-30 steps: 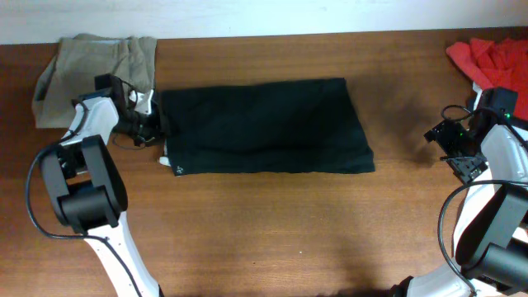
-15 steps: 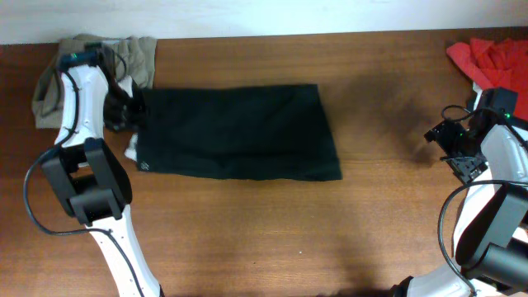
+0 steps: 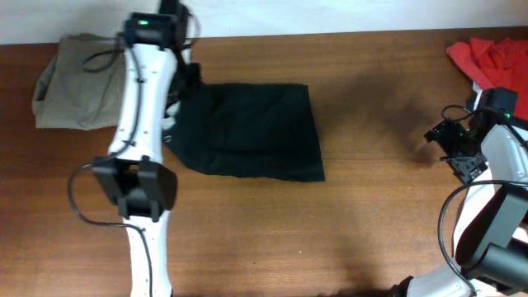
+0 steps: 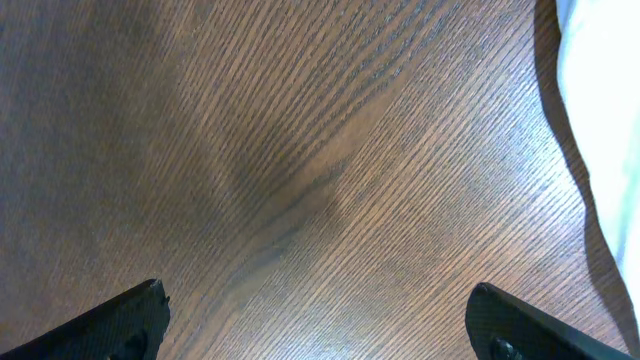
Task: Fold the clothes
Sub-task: 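Grasp the left edge of the black shorts with the left gripper and fold it rightward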
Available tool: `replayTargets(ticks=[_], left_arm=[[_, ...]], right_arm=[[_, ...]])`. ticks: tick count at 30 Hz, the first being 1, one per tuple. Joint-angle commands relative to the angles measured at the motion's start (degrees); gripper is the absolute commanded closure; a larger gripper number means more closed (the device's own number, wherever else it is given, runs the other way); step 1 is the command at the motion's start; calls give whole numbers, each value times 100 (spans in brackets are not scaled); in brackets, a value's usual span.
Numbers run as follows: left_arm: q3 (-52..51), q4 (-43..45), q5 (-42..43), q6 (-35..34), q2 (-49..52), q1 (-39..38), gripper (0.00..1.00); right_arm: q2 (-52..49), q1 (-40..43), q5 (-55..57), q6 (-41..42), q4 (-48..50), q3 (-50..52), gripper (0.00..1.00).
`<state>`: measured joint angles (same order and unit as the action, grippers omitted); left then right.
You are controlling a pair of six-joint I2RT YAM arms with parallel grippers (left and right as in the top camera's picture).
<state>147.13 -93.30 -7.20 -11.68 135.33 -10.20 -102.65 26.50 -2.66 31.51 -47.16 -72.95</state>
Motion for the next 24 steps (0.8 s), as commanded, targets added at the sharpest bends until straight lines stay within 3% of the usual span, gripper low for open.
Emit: replayTargets(ticks=[1,5,11,24], left_arm=[[726,-136,-739,-208,-138,-439,100],[1375,-341,-568,-216,-151,-588,100],[1497,-326,-986,-221,-201,-861,100],[1316,634,-435,-245,-15,-1805,99]], right_arm=[[28,20,11,50,2,-48,1],[28,20,11,50,2,-48,1],[28,20,11,50,2,-48,1],[28,20,11,50,2,-48,2]])
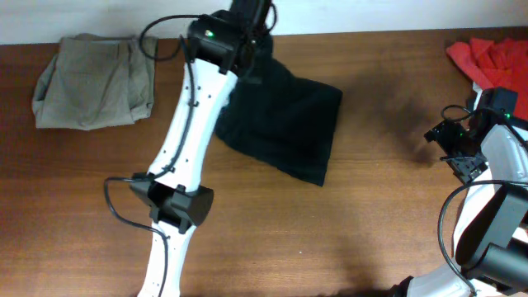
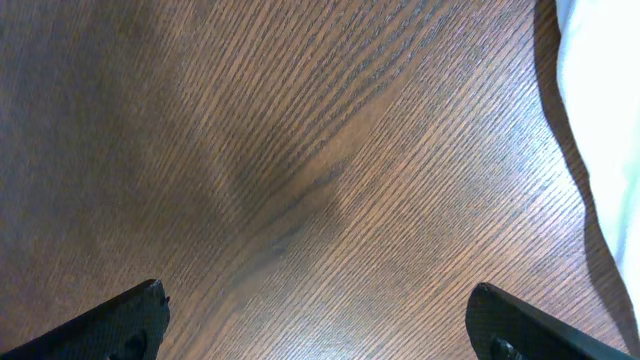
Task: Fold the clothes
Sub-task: 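Grasp the left edge of the black shorts with the left gripper and fold it rightward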
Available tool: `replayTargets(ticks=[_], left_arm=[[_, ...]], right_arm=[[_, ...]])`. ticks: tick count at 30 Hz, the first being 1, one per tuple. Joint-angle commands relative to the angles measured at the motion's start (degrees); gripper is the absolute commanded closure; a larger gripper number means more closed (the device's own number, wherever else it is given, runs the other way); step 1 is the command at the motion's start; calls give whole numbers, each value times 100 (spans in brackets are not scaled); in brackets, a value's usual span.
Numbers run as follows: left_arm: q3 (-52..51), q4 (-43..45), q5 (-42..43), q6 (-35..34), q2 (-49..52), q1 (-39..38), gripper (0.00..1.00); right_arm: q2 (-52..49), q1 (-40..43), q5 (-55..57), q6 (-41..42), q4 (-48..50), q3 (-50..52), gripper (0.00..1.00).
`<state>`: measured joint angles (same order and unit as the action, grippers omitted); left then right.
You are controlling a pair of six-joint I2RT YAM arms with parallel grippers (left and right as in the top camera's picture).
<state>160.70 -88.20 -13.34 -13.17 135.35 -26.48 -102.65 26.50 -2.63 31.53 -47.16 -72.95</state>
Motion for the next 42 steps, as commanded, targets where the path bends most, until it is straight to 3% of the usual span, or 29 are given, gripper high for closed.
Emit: replayTargets(ticks=[1,6,15,31,35,38,42], left_arm=[[-66,195,317,-94,22,-238,99],[-72,472,463,-96,479,-555,94],[-72,1327,1244,-94,1106,-1099,98],[-72,1683,1257,-92,1808,-1687,92],[-72,1969,1257,-94,1832,-1860,86],[-72,2072,1259,-94,1912,-1965,60],[-66,2098,1425,-22,1967,-1987,56]], right_arm=[[28,20,9,48,2,-48,1],[28,20,9,48,2,-48,1],[28,20,9,48,2,-48,1],[28,20,9,48,2,-48,1],[28,20,9,48,2,-48,1],[28,20,9,48,2,-48,1],[28,20,9,48,2,-48,1]])
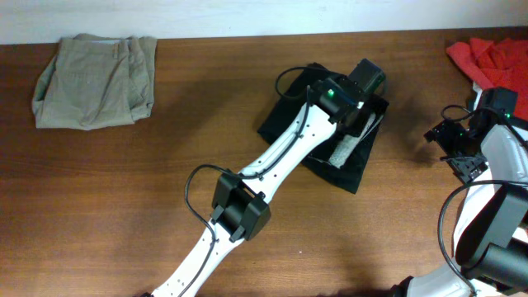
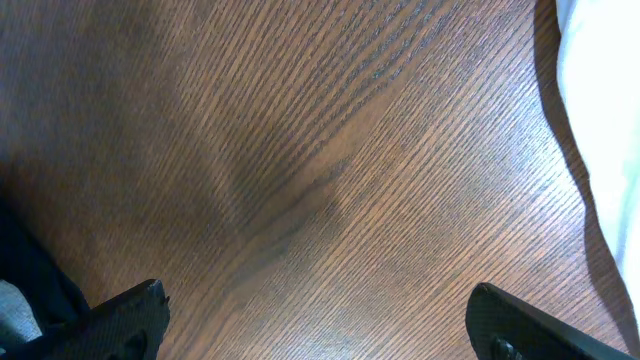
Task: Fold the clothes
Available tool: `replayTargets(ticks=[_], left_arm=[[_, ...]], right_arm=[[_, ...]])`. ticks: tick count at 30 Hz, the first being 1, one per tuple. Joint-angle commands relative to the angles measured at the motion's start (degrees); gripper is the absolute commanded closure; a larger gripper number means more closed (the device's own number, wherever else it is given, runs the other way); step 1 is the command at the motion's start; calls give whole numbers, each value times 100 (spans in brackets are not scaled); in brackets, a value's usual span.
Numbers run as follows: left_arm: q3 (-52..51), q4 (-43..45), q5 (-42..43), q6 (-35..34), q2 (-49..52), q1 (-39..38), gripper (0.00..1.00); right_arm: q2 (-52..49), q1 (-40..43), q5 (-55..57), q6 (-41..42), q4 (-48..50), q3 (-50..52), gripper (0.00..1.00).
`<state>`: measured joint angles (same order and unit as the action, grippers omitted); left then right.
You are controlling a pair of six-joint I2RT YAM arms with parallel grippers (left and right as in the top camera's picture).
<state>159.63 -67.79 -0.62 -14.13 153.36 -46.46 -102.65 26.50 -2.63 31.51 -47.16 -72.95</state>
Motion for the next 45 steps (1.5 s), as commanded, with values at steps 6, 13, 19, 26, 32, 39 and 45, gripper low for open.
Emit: replayTargets(ticks=[6,13,19,26,32,39,45], left_arm=[[855,-433,-24,407,144,551,48],[894,-1318,699,756,509,1508,49],[894,-1368,1633,940,1064,1394,68],[894,-1598,1587,1119,1169,960,76],[896,-1738,1587,1123,1185,645,87],[929,-2323,1655,1121,1185,592,93],[929,-2566,2376,1351,1185,455,100]], right_arm=[[28,20,9,50,2,-48,1],[28,20,9,50,2,-48,1],[28,20,11,50,2,-48,1],[28,20,9,50,2,-48,1],[28,20,9,50,2,-48,1],[28,20,9,50,2,-48,1],[28,20,9,50,2,-48,1]])
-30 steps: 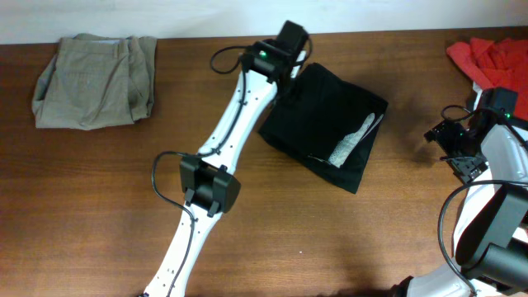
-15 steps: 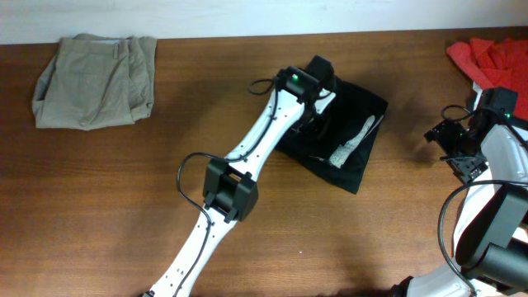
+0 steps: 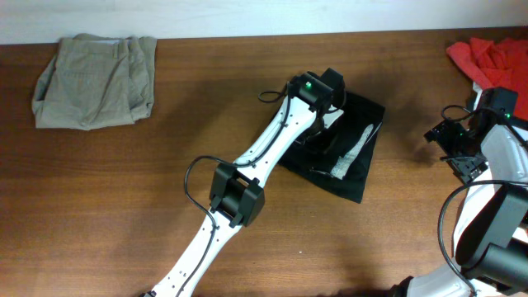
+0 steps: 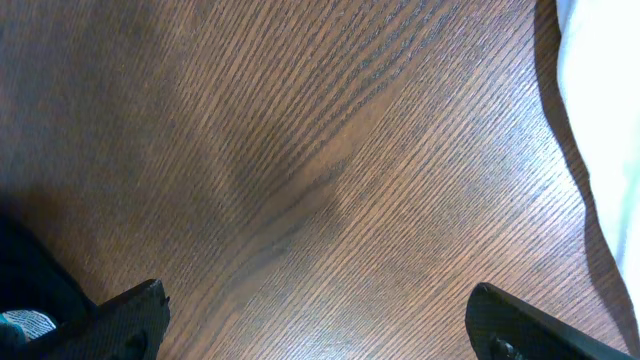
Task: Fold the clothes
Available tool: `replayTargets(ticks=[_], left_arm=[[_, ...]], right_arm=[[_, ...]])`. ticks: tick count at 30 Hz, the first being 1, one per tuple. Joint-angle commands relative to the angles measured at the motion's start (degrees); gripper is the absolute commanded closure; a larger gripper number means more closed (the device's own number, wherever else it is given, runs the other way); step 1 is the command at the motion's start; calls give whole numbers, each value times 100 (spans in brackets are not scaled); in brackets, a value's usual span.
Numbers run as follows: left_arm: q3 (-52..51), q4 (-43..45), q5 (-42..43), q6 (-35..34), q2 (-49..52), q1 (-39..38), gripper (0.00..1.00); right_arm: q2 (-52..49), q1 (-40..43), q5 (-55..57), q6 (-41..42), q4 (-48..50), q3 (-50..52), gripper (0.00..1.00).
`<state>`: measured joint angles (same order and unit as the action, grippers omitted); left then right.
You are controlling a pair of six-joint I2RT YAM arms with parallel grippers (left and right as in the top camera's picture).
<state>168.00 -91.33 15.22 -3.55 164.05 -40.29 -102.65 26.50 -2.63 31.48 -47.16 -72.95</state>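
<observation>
A black folded garment (image 3: 351, 177) lies right of the table's centre, with a white label strip (image 3: 350, 153) showing on it. My left gripper (image 3: 322, 136) is down on the garment's upper left part; its fingers blend into the dark cloth, so their state is unclear. My right gripper (image 3: 450, 140) hangs at the table's right side, open over bare wood (image 4: 320, 180), with nothing between its fingers (image 4: 128, 318). A corner of the black garment (image 4: 30, 270) shows at the lower left of the right wrist view.
A folded khaki garment (image 3: 95, 66) sits at the far left back. A crumpled red garment (image 3: 491, 56) lies at the back right corner. Something white (image 4: 600, 110) runs down the right wrist view's right edge. My left arm (image 3: 247, 177) reaches diagonally across the table's middle.
My left gripper has come back from the black garment's far right corner to its upper left part. The garment now lies slightly nearer the front. The right arm has not moved.
The black garment first lay left of centre beside the khaki pile, my left gripper at its left edge. Then it was at the back centre, then right of centre with the gripper at its far corner. Now it lies there, white label showing.
</observation>
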Motion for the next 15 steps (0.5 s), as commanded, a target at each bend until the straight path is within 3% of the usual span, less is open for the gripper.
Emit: replayTargets(ticks=[1,5,9,12,15], left_arm=[[92,-243,909,297,116,-208,100],[205,-195,968,299,116,-380,100],[1156,-348,1198,310,92,-341,99],[1189,278,1198,341,-74,-306,91],[1088,1189,1014,339,-66,-306,75]], right_arm=[[28,20,9,52,2,-48,1],[28,20,9,52,2,-48,1],[28,20,9,52,2,-48,1],[28,20,9,52,2,-48,1],[28,20,9,52,2,-48,1]])
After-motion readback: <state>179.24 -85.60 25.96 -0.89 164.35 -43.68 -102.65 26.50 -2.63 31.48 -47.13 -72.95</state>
